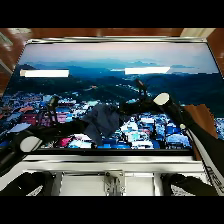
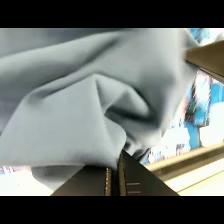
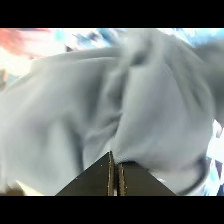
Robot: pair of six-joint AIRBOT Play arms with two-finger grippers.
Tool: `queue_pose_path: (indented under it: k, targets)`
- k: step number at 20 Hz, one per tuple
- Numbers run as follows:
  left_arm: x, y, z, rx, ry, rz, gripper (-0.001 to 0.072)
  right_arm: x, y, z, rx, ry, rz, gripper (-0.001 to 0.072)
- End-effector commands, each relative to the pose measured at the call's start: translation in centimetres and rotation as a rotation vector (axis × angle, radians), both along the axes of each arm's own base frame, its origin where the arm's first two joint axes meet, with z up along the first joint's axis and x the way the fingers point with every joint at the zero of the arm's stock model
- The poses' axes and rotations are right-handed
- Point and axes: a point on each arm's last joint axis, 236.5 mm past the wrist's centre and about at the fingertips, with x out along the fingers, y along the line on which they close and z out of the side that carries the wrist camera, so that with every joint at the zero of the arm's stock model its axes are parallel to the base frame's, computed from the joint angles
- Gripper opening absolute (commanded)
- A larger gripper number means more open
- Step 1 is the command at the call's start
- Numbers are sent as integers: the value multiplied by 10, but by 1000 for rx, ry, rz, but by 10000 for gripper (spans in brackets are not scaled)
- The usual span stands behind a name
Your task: Fold the shirts.
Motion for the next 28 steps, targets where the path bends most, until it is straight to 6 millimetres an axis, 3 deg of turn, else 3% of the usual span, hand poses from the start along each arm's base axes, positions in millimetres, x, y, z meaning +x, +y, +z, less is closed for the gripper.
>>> queue_pose_path:
  k: [1, 5, 8, 10, 11, 13, 16, 18, 19, 20, 23, 25, 28]
  targets:
    - [12, 44, 69, 172, -180, -4, 40, 13, -17, 94, -94, -311, 68, 54]
    - [11, 94, 187, 279, -423, 82, 41, 8, -53, 222, -157, -647, -23, 54]
    - [-14, 116, 293, 201, -644, 156, 42, -18, -82, 306, -167, -855, -114, 54]
    - [-33, 132, 340, 168, -750, 199, 42, -41, -98, 352, -132, -954, -182, 54]
    - [-40, 137, 353, 155, -781, 212, 42, -52, -103, 368, -112, -991, -200, 54]
    - [-45, 140, 356, 152, -785, 214, 41, -70, -110, 389, -71, -1039, -232, 54]
    - [-44, 142, 320, 267, -674, 162, 42, -88, -119, 403, -65, -1081, -251, 55]
    - [-41, 149, 292, 368, -582, 141, 42, -84, -126, 395, -111, -1062, -264, 55]
    - [-36, 154, 285, 404, -559, 151, 42, -79, -127, 381, -135, -1007, -263, 54]
    - [-29, 158, 282, 430, -562, 167, 42, -73, -126, 356, -175, -914, -241, 55]
    - [2, 157, 272, 491, -590, 189, 44, -72, -127, 251, -384, -553, -84, 55]
    - [20, 146, 241, 531, -515, 154, 44, -69, -138, 185, -521, -339, -14, 55]
    - [40, 127, 167, 589, -342, 73, 44, -39, -142, 127, -613, -225, 2, 55]
